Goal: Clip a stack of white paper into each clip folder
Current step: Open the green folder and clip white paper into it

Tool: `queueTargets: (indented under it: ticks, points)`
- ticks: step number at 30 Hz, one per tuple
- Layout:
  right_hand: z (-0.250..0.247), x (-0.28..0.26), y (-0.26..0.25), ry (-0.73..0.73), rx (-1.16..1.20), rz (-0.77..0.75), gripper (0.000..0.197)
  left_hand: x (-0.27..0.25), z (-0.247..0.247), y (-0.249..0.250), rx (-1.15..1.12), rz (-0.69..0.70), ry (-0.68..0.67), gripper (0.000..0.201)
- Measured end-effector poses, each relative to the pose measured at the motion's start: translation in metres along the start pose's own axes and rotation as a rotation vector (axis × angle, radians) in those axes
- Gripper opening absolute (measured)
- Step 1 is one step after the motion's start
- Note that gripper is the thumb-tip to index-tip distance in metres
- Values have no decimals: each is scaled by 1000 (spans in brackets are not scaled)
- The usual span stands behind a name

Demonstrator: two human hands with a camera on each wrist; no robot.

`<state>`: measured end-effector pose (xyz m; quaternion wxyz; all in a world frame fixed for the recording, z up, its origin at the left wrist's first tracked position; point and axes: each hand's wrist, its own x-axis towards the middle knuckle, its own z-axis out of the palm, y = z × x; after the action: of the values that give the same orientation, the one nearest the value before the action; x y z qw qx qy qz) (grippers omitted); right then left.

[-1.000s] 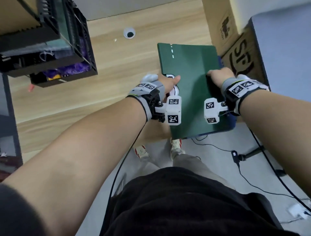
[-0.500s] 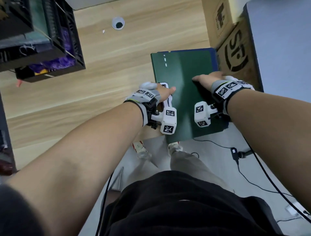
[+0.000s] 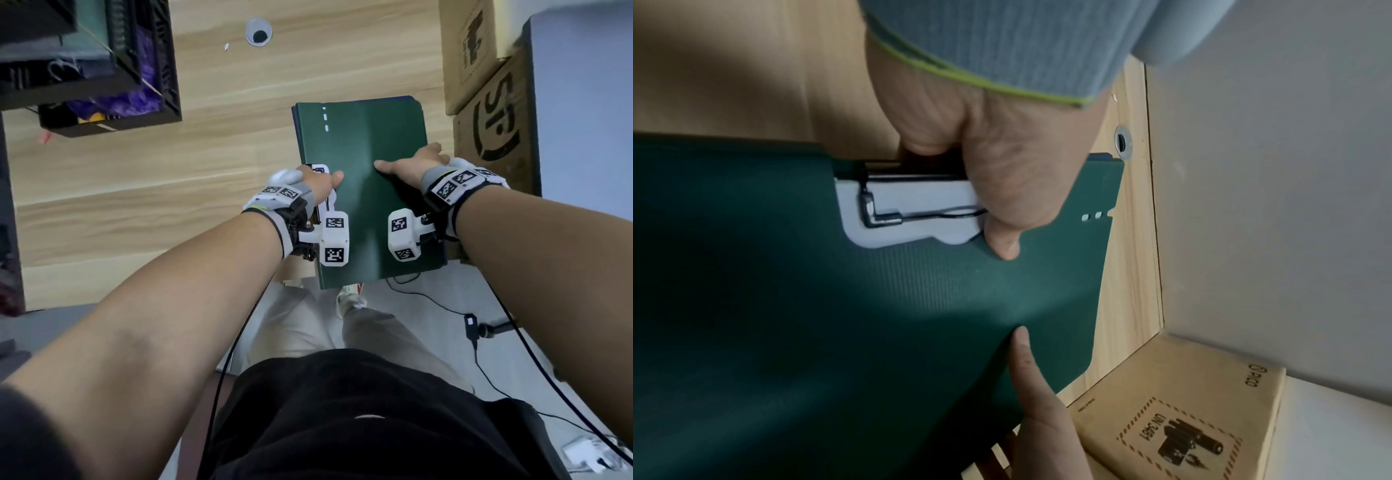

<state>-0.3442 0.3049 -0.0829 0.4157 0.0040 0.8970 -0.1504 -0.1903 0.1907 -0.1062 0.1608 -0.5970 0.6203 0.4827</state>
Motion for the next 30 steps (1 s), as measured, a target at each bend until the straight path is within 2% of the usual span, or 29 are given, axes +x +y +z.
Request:
queueTargets:
  ticks: [2, 6, 14, 18, 23, 26, 30]
  points:
    - [4, 1, -8, 0, -6, -32, 104, 6, -9, 1, -6, -18, 9, 68]
    - [9, 13, -33, 8, 11, -77, 99, 24, -32, 17, 127, -75, 10, 88]
    - [9, 64, -117, 15, 36, -148, 96, 81, -96, 81, 300, -28, 39, 76]
    - [-3, 93, -157, 45, 30, -155, 94, 112, -111, 115, 269, -1, 71, 86]
    - [-21, 126, -190, 90, 64, -148, 93, 135, -124, 163, 460, 121, 78, 74]
    - [-31, 139, -203, 86, 107, -150, 93, 147, -128, 180, 463, 146, 46, 65]
    - [-39, 154, -216, 104, 129, -149, 89, 165, -122, 193, 209, 148, 30, 52]
